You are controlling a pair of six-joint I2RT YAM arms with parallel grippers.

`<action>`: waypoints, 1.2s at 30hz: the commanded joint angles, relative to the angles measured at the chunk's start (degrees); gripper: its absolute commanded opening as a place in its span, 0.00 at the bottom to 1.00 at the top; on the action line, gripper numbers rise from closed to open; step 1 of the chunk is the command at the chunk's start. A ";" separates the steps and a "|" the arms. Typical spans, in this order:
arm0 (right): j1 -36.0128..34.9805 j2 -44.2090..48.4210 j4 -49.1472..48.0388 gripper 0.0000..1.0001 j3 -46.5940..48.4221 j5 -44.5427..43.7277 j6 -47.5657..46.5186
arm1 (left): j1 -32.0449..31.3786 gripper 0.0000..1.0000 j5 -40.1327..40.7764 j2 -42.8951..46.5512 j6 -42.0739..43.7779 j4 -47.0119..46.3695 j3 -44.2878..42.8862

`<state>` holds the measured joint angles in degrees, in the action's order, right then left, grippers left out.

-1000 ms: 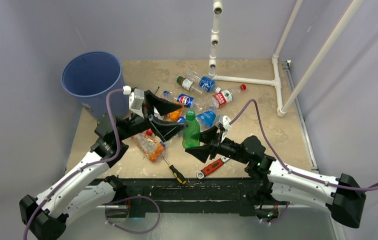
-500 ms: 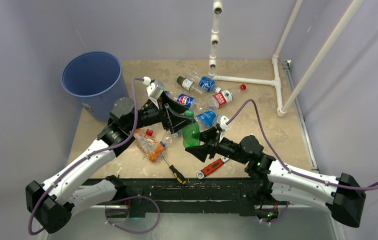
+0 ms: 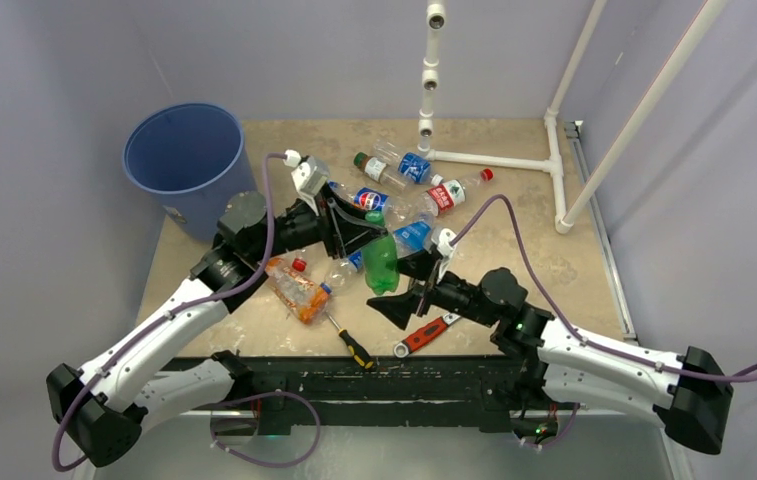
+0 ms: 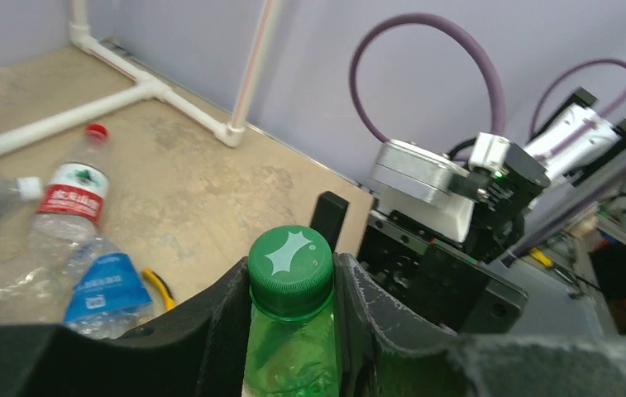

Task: Put the plastic bottles in the bin
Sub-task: Pick up the plastic bottle from the corner of the board, then place the plastic bottle in the trash bin.

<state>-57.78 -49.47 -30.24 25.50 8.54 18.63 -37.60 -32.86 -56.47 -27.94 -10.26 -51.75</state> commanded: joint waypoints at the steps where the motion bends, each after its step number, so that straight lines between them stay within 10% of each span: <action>1: -0.32 4.73 3.87 0.99 4.11 -0.96 0.26 | -0.07 0.00 16.31 3.94 10.34 8.54 -9.51; 8: -0.32 13.63 10.06 0.99 1.42 -7.47 0.93 | -0.04 0.00 71.41 1.22 23.96 20.52 -26.07; 12: -0.32 14.61 10.83 0.99 -0.17 -11.61 2.99 | 0.77 0.00 89.29 -2.90 41.63 3.46 -25.17; 21: -0.32 12.05 12.40 0.97 1.04 -16.85 4.74 | 22.93 0.00 89.27 -19.08 41.59 -4.11 -31.63; 34: -0.32 20.88 15.43 0.99 -3.63 -17.79 6.67 | 32.51 0.00 75.31 -28.01 24.55 -1.72 -26.31; 36: -0.32 20.32 15.92 0.99 -3.19 -18.00 6.68 | 32.51 0.26 72.55 -27.96 22.61 -0.12 -25.96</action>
<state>-57.84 -28.51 -14.90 22.35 -8.12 24.53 -4.97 48.34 -85.30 2.07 -11.11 -78.85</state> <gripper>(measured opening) 0.985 0.350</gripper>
